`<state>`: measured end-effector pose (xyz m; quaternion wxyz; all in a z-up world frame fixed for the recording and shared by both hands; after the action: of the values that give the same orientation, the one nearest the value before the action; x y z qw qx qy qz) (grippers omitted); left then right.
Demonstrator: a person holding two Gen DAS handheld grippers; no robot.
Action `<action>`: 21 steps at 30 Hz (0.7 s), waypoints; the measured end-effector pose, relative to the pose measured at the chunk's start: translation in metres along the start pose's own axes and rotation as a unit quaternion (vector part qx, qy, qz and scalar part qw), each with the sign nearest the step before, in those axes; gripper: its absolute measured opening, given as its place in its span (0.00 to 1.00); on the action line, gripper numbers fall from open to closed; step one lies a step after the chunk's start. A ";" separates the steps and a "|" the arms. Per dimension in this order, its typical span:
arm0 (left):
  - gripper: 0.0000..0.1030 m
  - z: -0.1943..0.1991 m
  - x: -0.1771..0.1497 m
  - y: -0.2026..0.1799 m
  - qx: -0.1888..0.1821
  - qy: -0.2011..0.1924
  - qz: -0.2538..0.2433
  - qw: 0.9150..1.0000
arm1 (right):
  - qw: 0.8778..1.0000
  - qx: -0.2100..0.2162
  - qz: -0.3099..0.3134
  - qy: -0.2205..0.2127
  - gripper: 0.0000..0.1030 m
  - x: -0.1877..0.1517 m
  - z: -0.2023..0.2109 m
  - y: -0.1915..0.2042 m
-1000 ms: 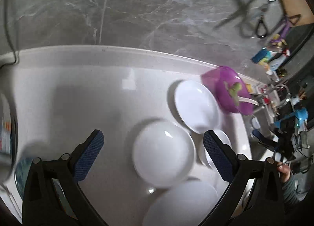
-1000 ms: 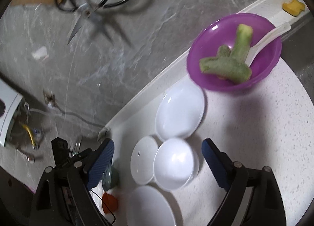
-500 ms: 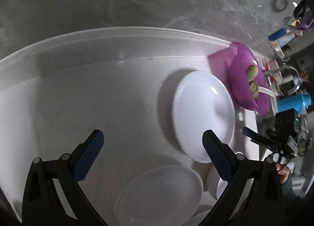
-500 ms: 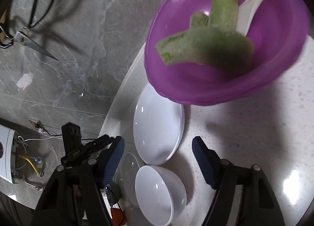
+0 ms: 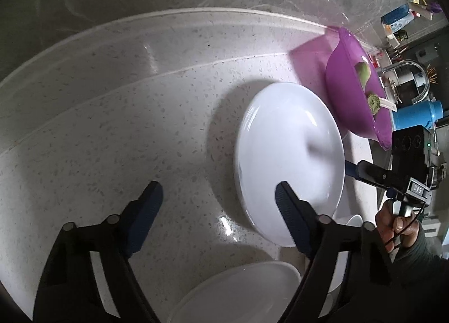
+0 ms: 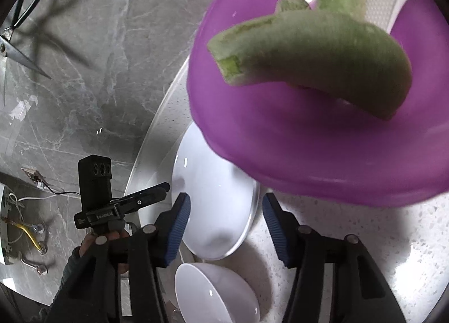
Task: Organize plates and bowls
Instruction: 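Move both tools to the white plate beside the purple bowl, then close the left tool on the plate rim while the right tool grips the opposite rim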
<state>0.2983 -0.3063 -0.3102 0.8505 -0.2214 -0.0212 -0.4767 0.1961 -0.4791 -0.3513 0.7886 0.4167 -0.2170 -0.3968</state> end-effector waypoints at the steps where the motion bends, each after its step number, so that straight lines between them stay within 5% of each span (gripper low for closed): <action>1: 0.70 -0.002 0.001 -0.002 -0.005 0.001 0.001 1.000 | 1.000 -0.001 -0.002 -0.001 0.52 0.000 0.000 -0.002; 11: 0.45 -0.019 0.009 -0.019 -0.011 0.013 -0.019 1.000 | 1.000 -0.015 0.002 -0.012 0.47 0.002 -0.004 -0.002; 21: 0.31 -0.023 0.008 -0.030 -0.016 0.019 -0.026 0.999 | 0.999 -0.037 0.005 -0.017 0.38 0.005 -0.004 -0.004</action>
<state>0.2743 -0.3351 -0.3188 0.8342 -0.2249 -0.0029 -0.5034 0.1998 -0.4823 -0.3566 0.8017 0.3794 -0.2180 -0.4073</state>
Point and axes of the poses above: each gripper's, at about its wrist camera, not at the fingertips, and z roughly against the way its jaws point, y to its left, x to its top, the point moved 10 cm from there along -z, roughly the way its jaws point, and after that the axes turned 12 degrees about -z, right-handed, at the moved point
